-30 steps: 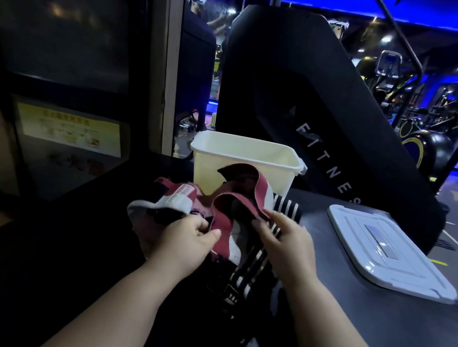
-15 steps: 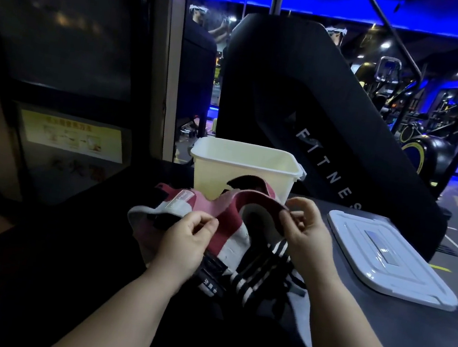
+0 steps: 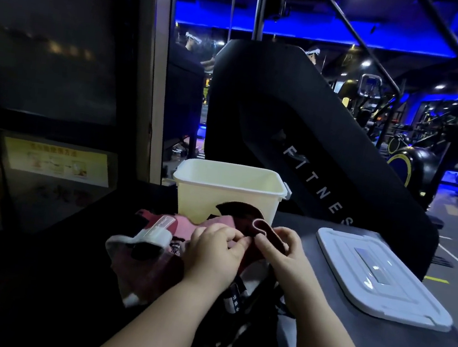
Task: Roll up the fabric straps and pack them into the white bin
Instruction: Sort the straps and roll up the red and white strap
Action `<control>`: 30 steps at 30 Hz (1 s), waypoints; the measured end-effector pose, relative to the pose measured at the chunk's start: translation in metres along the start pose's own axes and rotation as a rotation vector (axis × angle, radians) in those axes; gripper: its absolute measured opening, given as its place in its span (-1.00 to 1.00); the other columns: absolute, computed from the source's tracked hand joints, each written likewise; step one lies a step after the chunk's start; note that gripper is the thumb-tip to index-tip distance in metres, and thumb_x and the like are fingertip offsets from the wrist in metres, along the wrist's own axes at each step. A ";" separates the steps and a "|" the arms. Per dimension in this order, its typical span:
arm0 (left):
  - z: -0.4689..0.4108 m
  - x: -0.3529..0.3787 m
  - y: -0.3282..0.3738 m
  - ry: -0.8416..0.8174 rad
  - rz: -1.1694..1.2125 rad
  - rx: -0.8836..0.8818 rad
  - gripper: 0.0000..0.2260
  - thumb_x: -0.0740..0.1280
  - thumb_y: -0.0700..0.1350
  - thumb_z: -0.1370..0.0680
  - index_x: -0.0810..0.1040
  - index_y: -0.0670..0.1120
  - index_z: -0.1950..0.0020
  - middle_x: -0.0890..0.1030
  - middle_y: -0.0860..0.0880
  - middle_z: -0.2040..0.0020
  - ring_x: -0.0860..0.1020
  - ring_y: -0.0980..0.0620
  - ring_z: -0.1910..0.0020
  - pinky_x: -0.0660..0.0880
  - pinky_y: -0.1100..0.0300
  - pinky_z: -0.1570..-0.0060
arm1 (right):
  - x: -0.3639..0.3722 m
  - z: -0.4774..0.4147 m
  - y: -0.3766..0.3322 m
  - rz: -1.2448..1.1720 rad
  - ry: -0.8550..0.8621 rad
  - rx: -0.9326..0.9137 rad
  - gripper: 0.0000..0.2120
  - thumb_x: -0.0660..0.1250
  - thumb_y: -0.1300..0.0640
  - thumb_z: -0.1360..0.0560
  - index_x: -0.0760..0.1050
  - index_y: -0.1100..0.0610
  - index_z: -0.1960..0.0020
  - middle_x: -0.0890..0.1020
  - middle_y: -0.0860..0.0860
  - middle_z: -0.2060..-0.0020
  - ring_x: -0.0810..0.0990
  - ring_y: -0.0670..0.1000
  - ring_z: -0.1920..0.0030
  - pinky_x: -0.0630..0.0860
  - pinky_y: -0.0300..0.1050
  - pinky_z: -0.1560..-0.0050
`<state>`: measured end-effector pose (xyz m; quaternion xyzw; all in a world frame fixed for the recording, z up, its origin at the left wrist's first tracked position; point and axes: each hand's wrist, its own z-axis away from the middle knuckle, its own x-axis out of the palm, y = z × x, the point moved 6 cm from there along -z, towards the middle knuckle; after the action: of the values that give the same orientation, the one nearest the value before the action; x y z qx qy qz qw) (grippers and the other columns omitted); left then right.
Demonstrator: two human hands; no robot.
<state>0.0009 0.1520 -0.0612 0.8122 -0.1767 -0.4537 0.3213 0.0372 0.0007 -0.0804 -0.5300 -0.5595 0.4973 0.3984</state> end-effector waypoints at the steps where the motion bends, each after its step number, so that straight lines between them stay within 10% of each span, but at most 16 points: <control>1: -0.002 0.003 -0.001 0.003 0.000 -0.027 -0.80 0.32 0.19 -0.52 0.63 0.11 0.05 0.56 0.17 -0.08 0.39 0.04 -0.21 0.32 0.06 -0.23 | -0.001 -0.001 0.001 -0.002 0.018 -0.003 -0.67 0.50 -0.09 -0.38 0.46 -0.08 -0.07 0.67 -0.07 0.06 0.66 -0.16 0.12 0.49 -0.30 0.15; 10: -0.006 0.017 -0.018 0.042 0.407 0.041 -0.87 0.26 0.07 -0.56 0.58 0.16 -0.02 0.51 0.30 -0.04 0.49 0.03 -0.24 0.39 -0.02 -0.29 | -0.007 -0.015 0.013 0.084 0.088 -0.046 -0.86 0.43 0.04 -0.48 0.46 -0.08 0.12 0.69 0.02 0.17 0.65 0.00 0.20 0.53 -0.07 0.17; 16: -0.005 0.033 -0.020 -0.241 0.013 0.048 -0.69 0.04 0.10 -0.67 0.38 0.28 -0.39 0.29 0.27 -0.47 0.02 0.19 -0.53 -0.15 0.10 -0.48 | -0.010 -0.012 0.019 -0.050 -0.002 -0.028 -0.74 0.30 0.21 -0.57 0.48 -0.13 0.18 0.61 0.02 0.26 0.54 0.06 0.23 0.43 0.00 0.20; 22: -0.001 0.024 -0.022 -0.098 0.173 0.035 -0.71 0.15 0.05 -0.65 0.50 0.17 -0.35 0.50 0.19 -0.26 0.20 0.13 -0.45 0.06 0.14 -0.47 | -0.010 -0.008 0.014 -0.245 -0.049 -0.081 -0.69 0.22 0.33 -0.59 0.51 -0.05 0.15 0.56 0.09 0.22 0.48 0.12 0.20 0.44 0.01 0.17; 30: 0.002 0.028 -0.022 -0.102 0.173 -0.010 -0.60 0.10 0.16 -0.64 0.45 0.07 -0.42 0.37 0.03 -0.47 0.09 0.00 -0.54 -0.03 0.11 -0.51 | 0.007 -0.001 0.003 -0.517 -0.170 -0.022 -0.78 0.15 0.37 -0.57 0.48 0.18 -0.13 0.61 0.09 0.17 0.58 0.03 0.28 0.57 -0.12 0.29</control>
<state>0.0139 0.1517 -0.0942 0.7681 -0.2601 -0.4660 0.3539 0.0376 0.0074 -0.0834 -0.3301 -0.7130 0.4158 0.4579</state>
